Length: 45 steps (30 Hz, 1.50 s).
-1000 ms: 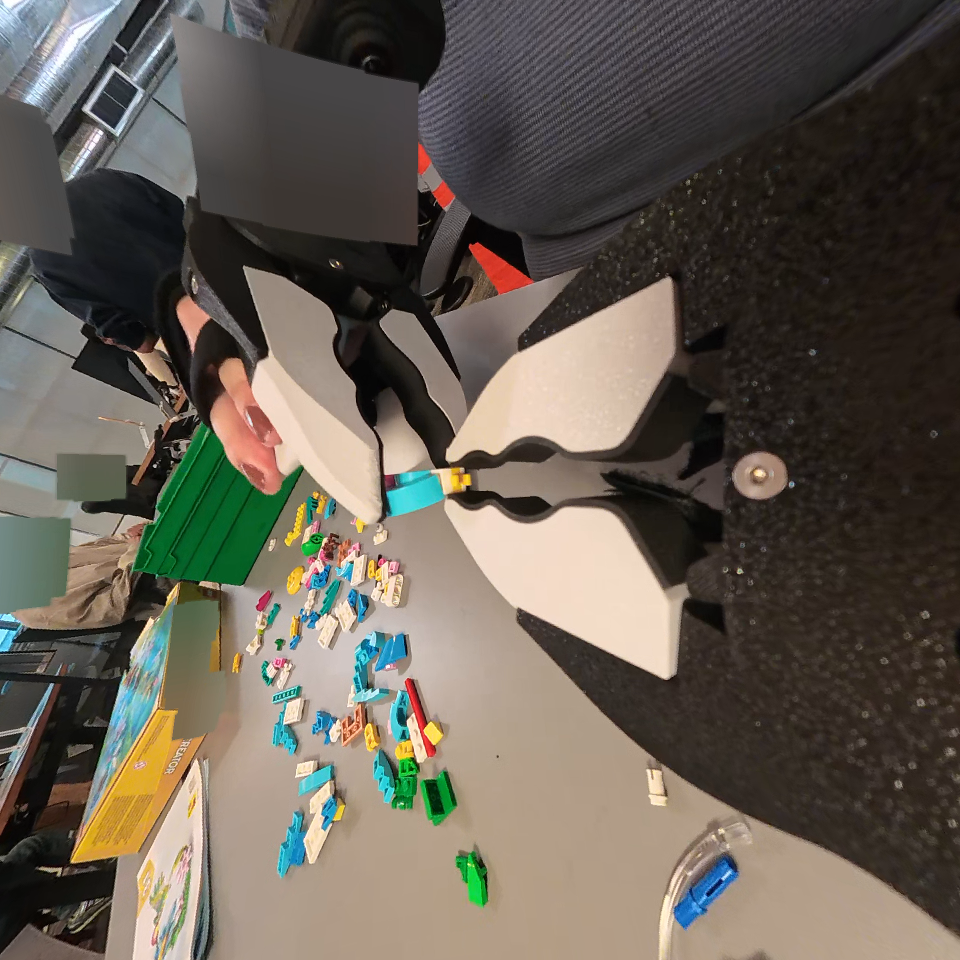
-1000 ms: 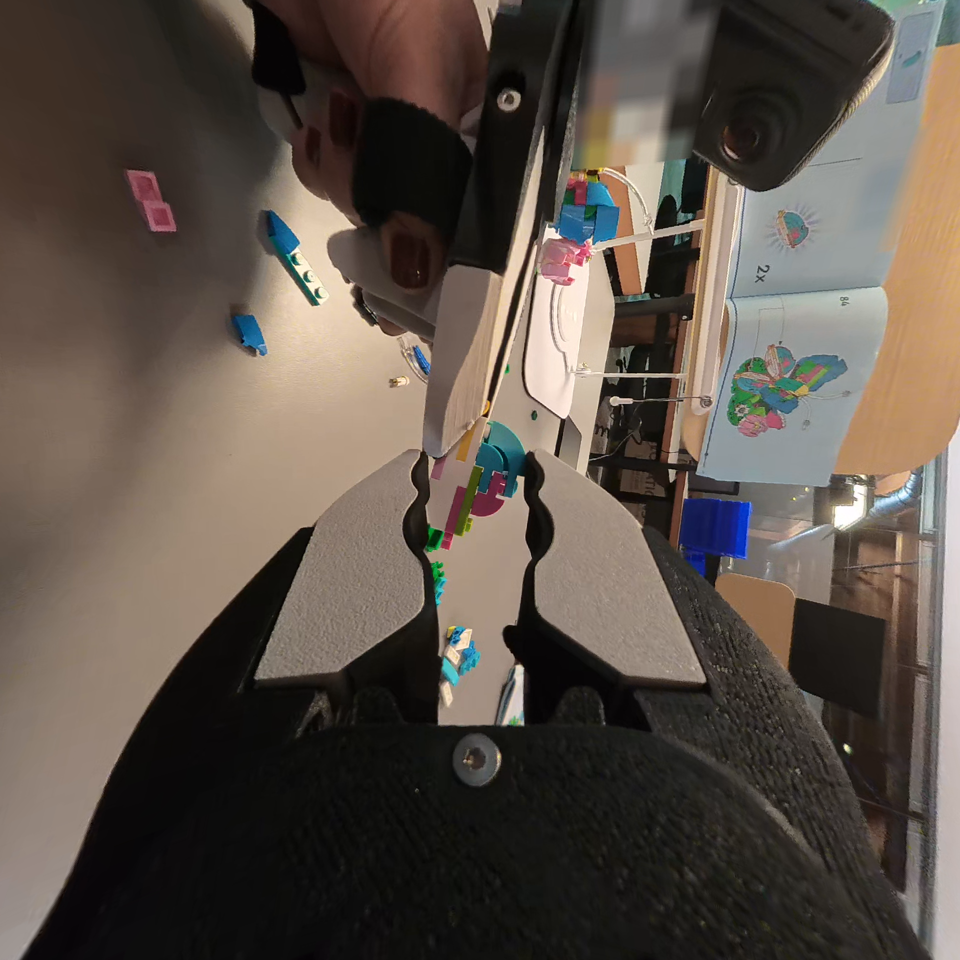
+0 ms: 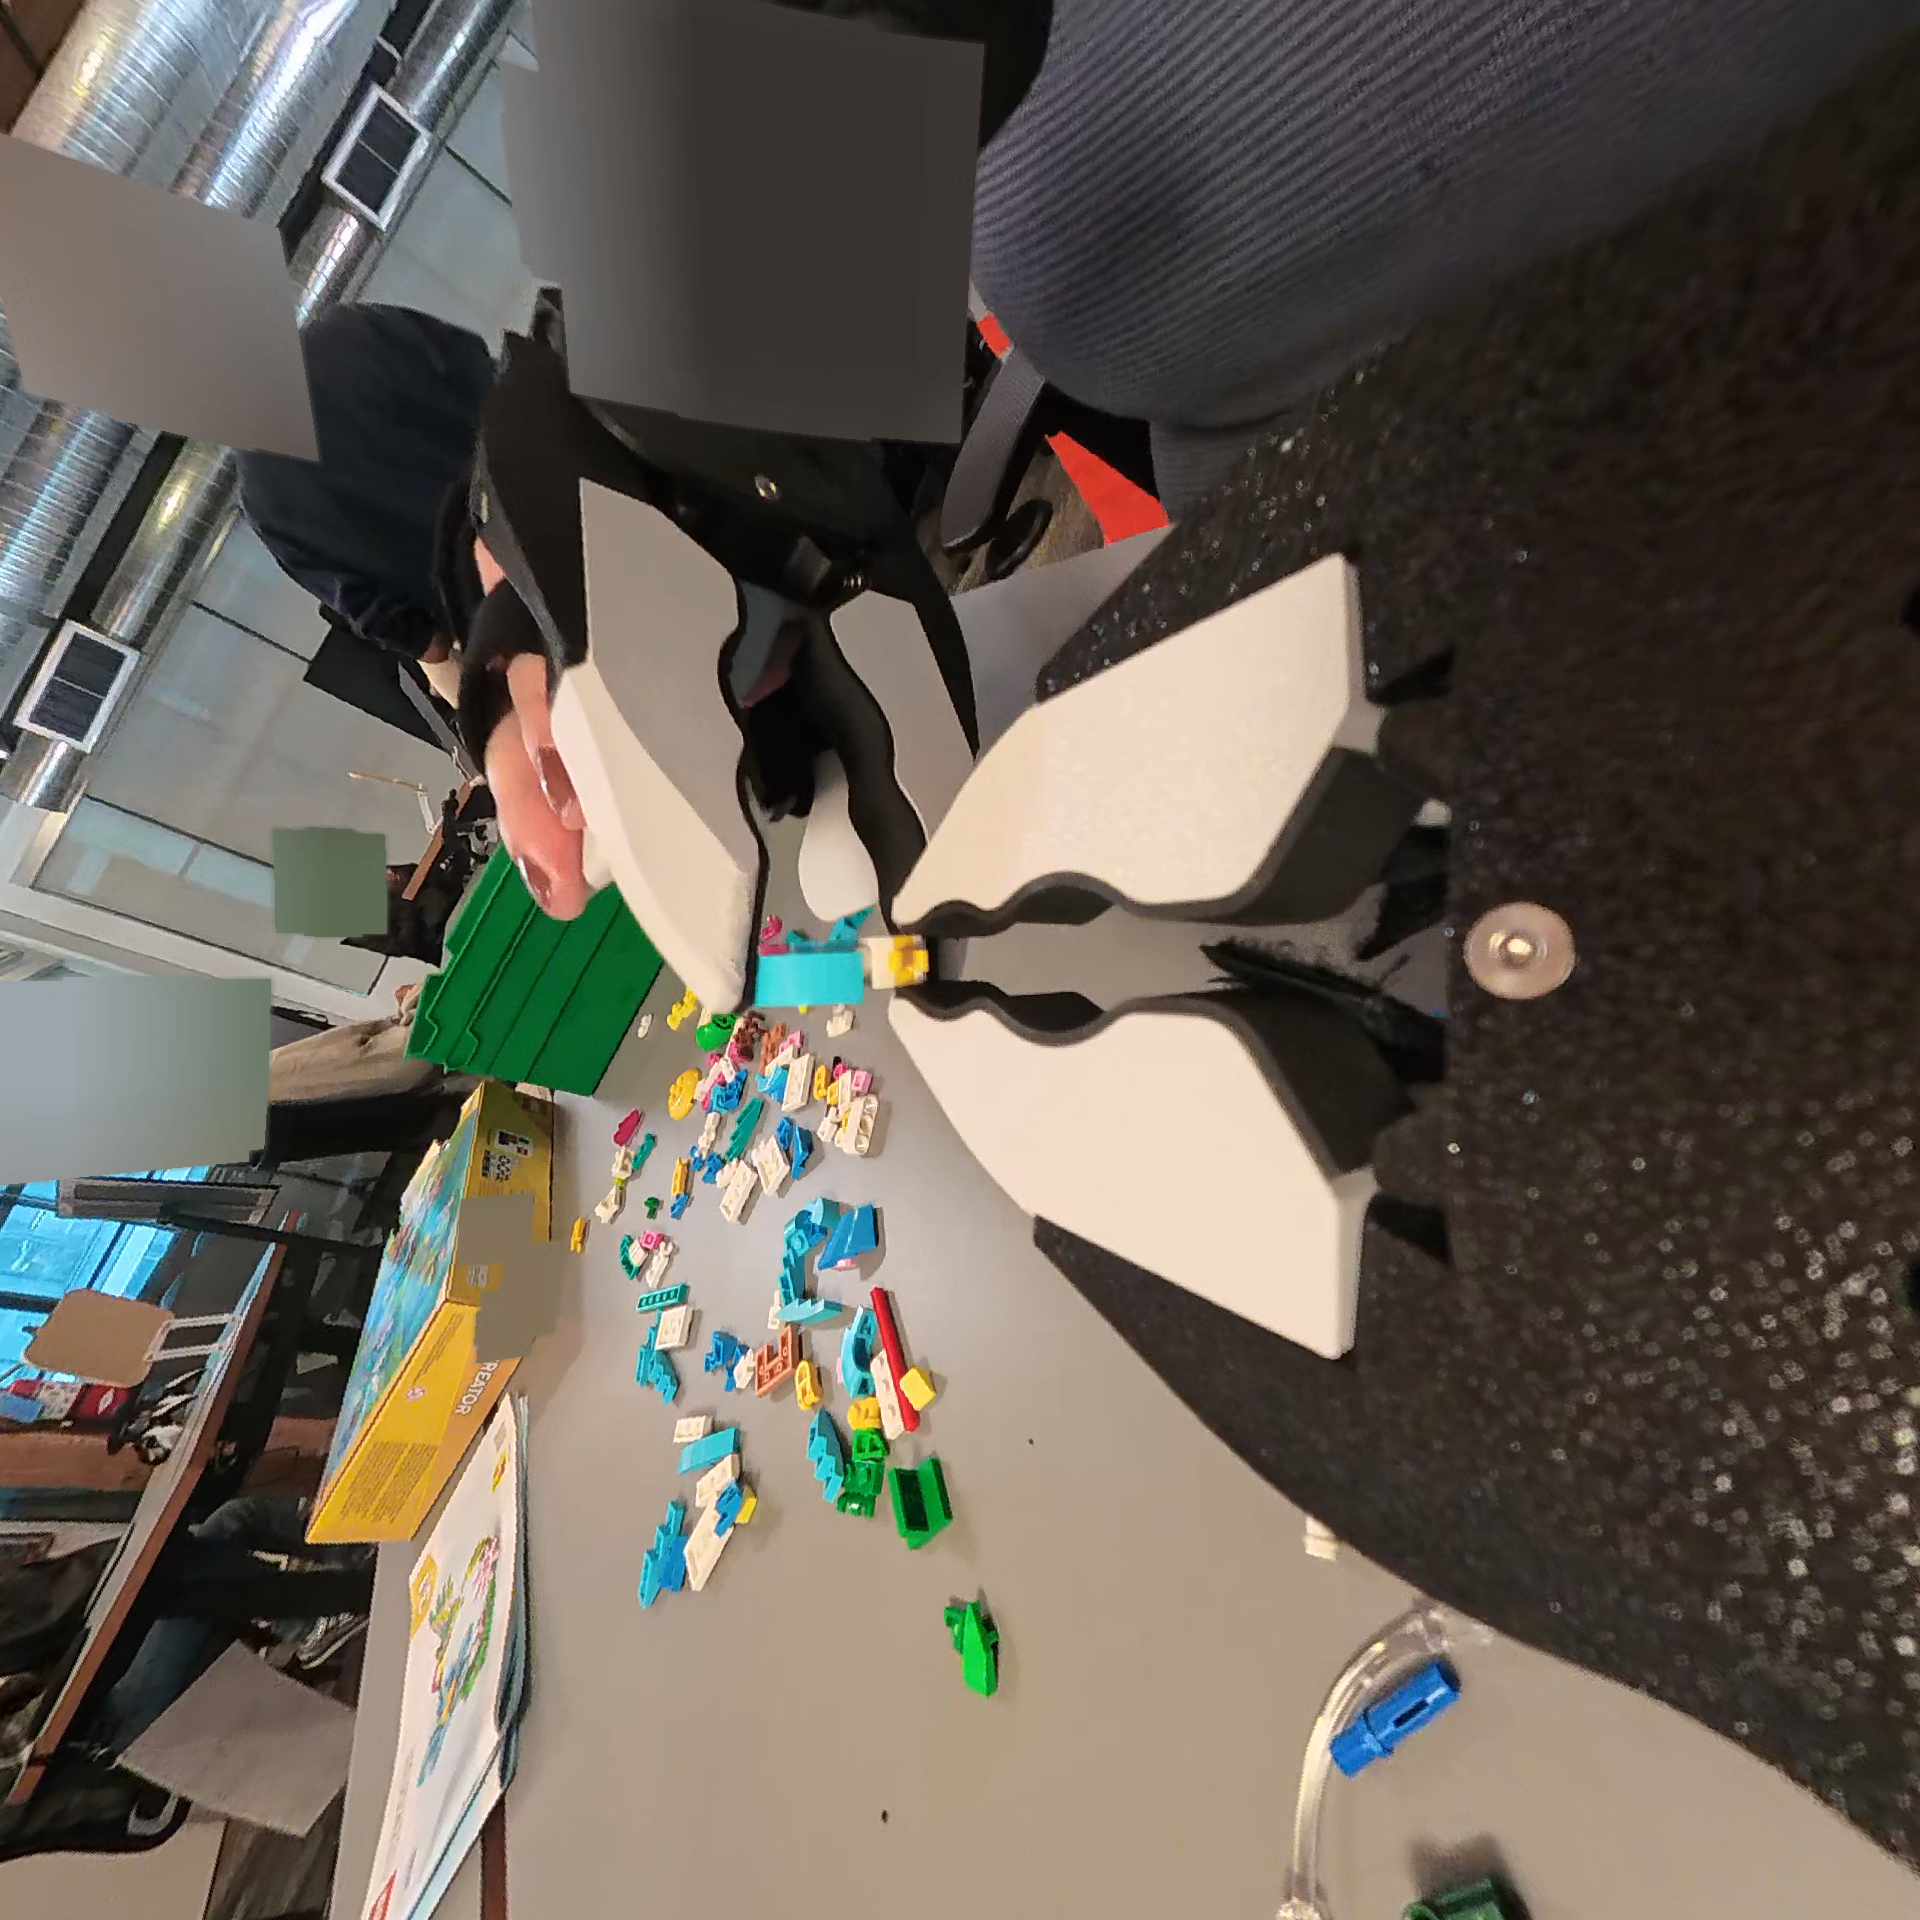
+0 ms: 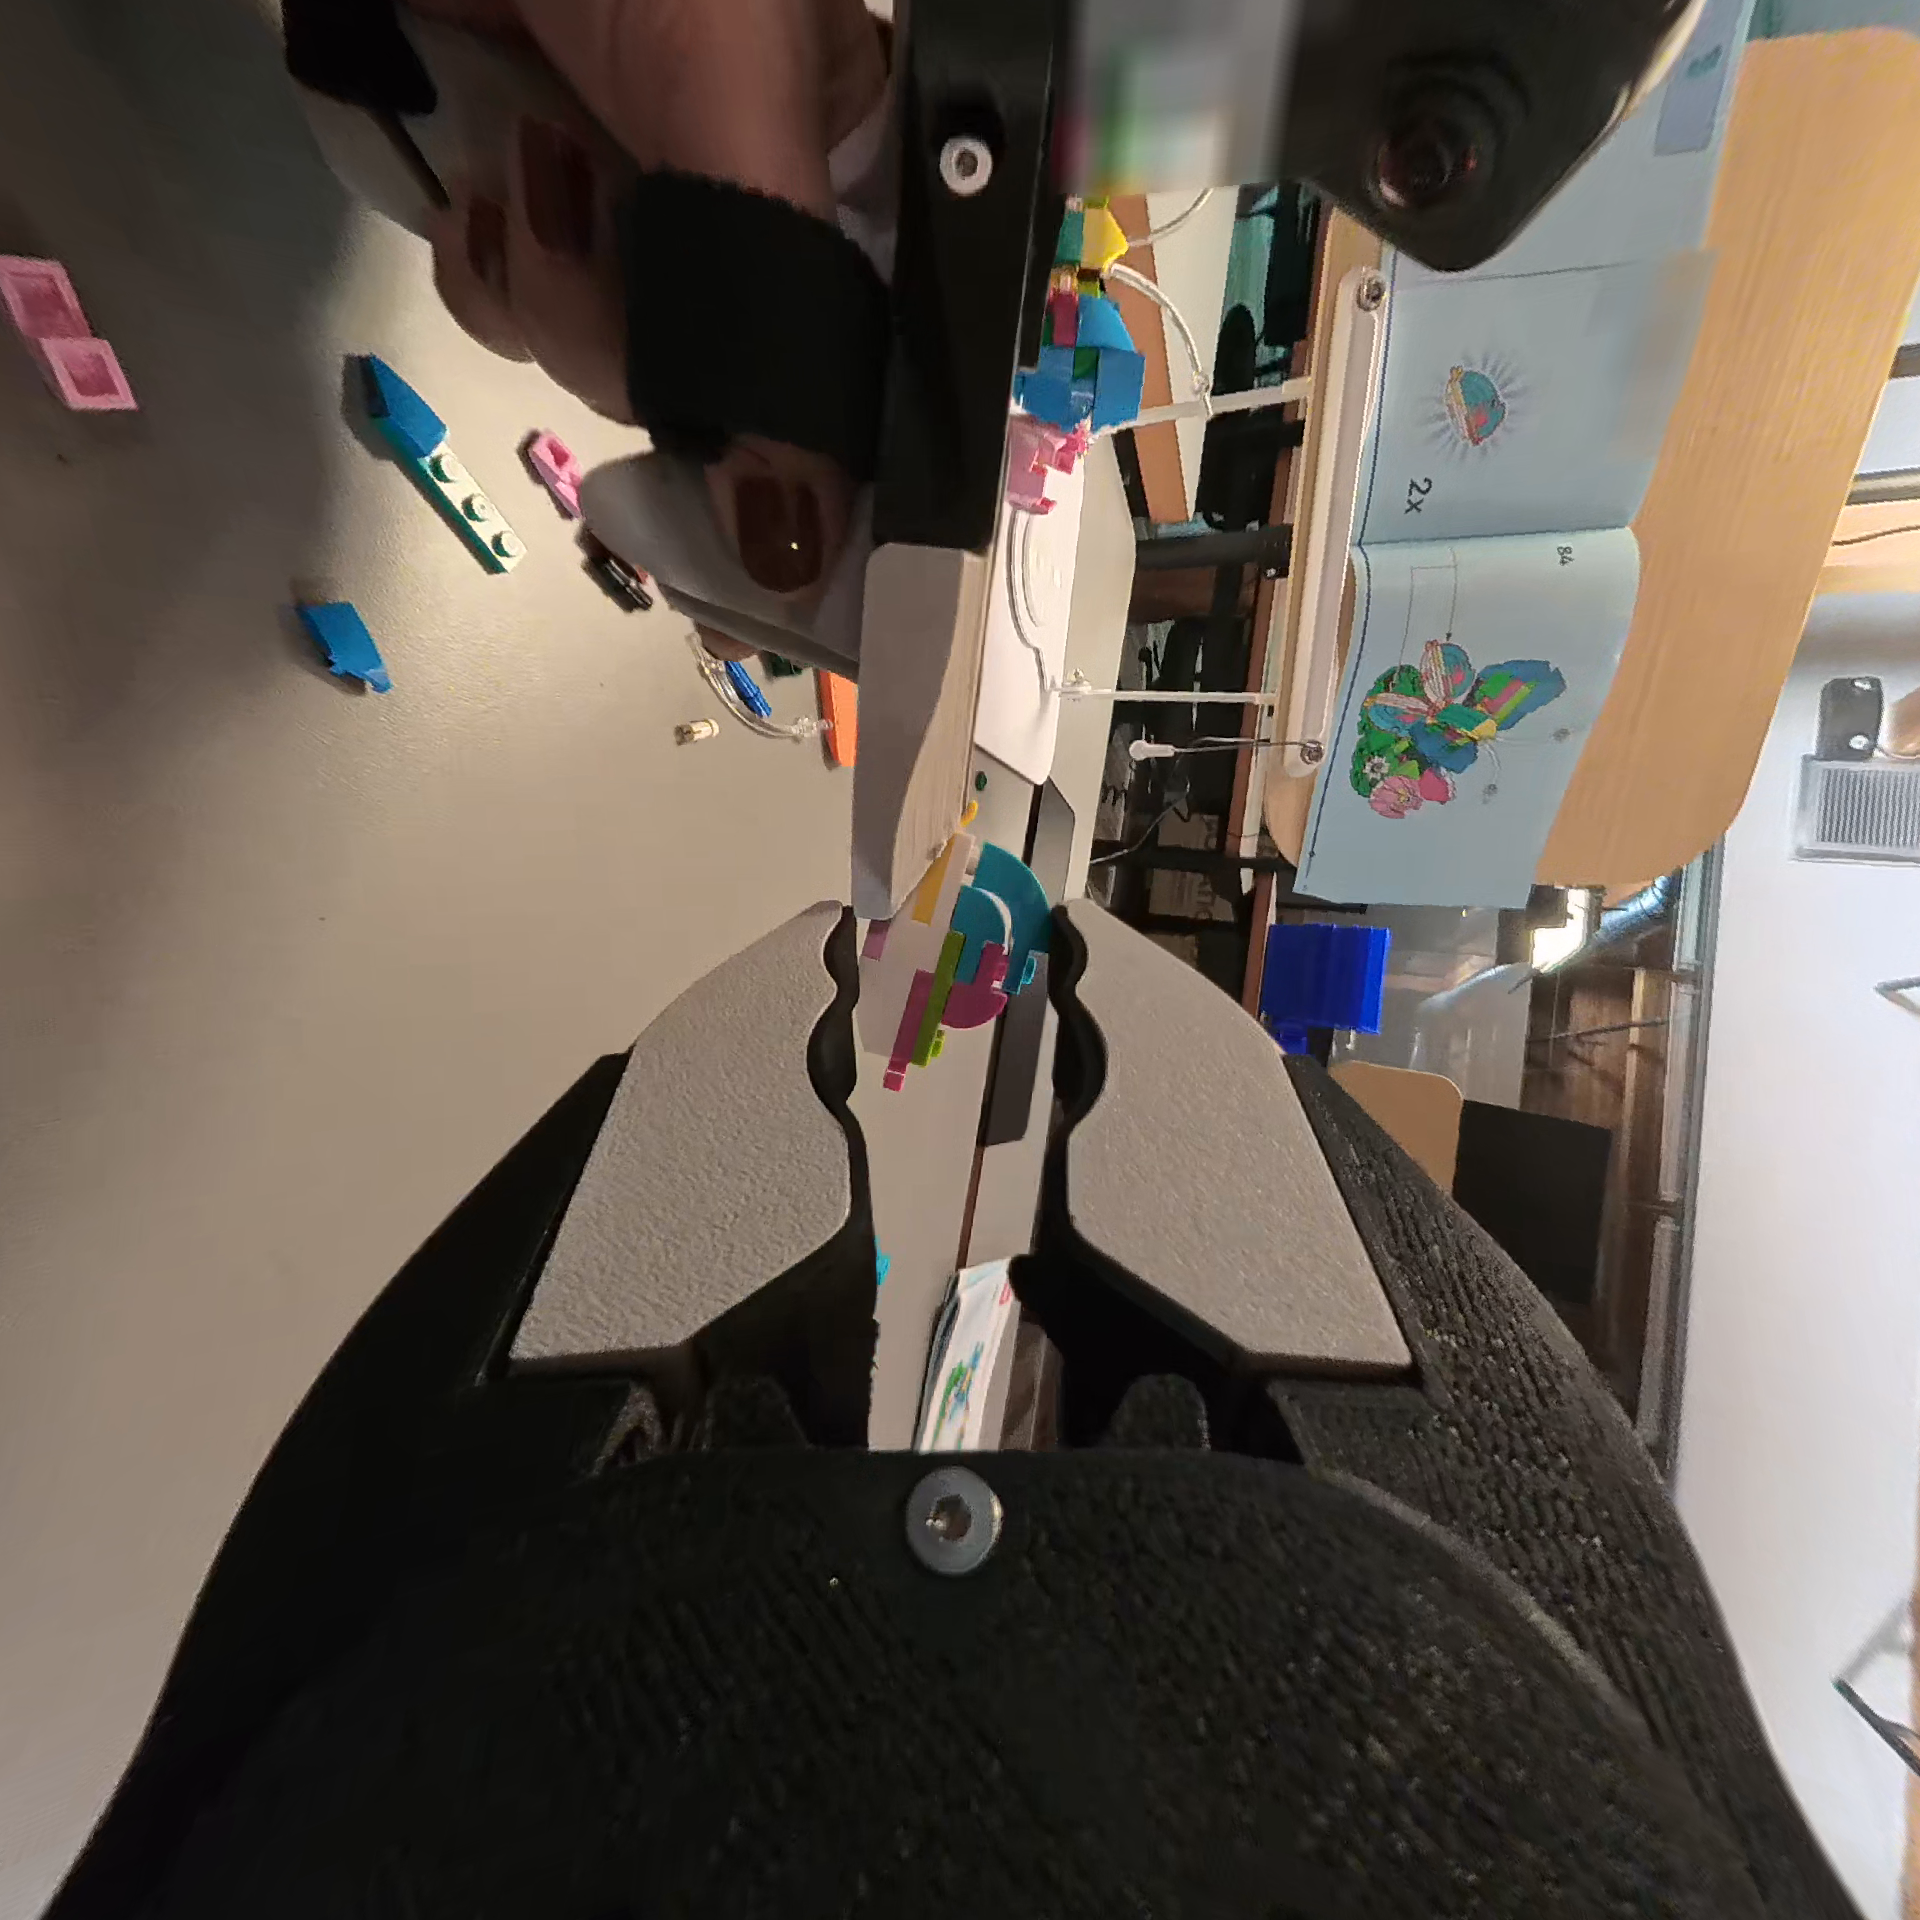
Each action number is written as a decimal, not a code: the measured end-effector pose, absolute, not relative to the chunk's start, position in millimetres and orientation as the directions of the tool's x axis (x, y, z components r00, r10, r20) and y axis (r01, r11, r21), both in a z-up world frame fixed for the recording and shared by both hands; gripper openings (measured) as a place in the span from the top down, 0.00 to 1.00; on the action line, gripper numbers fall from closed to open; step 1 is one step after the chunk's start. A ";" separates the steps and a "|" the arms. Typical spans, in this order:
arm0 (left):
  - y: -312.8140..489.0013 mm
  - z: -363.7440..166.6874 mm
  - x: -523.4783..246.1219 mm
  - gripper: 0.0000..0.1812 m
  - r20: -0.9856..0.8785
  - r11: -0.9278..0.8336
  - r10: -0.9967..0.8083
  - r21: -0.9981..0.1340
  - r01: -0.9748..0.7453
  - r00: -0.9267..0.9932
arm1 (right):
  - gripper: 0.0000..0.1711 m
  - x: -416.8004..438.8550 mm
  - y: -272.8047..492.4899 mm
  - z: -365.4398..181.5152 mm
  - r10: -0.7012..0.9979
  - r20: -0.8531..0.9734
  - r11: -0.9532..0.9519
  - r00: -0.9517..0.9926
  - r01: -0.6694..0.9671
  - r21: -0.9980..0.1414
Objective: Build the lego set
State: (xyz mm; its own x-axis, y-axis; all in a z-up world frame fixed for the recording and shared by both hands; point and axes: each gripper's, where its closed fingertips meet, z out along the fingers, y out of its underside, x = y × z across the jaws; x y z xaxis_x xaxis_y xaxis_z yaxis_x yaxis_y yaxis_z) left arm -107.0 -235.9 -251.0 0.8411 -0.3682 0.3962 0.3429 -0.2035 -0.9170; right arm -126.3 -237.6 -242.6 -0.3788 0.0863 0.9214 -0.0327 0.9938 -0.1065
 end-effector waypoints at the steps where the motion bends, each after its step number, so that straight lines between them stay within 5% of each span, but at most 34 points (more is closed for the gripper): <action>1: -235.6 -251.3 -107.4 0.96 0.386 -0.200 -0.361 -0.921 0.333 0.849 | 0.80 -126.5 -237.0 -242.7 0.085 0.923 0.995 -0.376 -0.022 -0.101; 10: -235.1 -248.1 -107.6 0.96 0.380 -0.172 -0.361 -0.925 0.340 0.852 | 0.81 -126.2 -236.3 -240.8 0.162 0.895 0.983 -0.416 -0.008 -0.181; 17: -236.5 -241.9 -106.3 0.96 0.445 -0.158 -0.405 -0.895 0.418 0.799 | 0.81 -124.4 -239.0 -236.2 0.299 0.821 0.926 -0.486 -0.061 -0.373; 27: -238.1 -236.8 -107.7 0.96 0.451 -0.127 -0.419 -0.889 0.440 0.788 | 0.81 -125.4 -241.6 -230.0 0.312 0.843 0.911 -0.438 -0.114 -0.396; 40: -235.1 -241.1 -107.0 0.96 0.480 -0.134 -0.412 -0.873 0.470 0.774 | 0.81 -123.9 -241.7 -231.7 0.077 0.942 0.964 -0.327 -0.215 -0.153; 45: -231.9 -243.5 -108.8 0.96 0.411 -0.104 -0.353 -0.910 0.401 0.840 | 0.81 -126.1 -236.5 -235.7 0.123 0.912 0.974 -0.390 -0.128 -0.186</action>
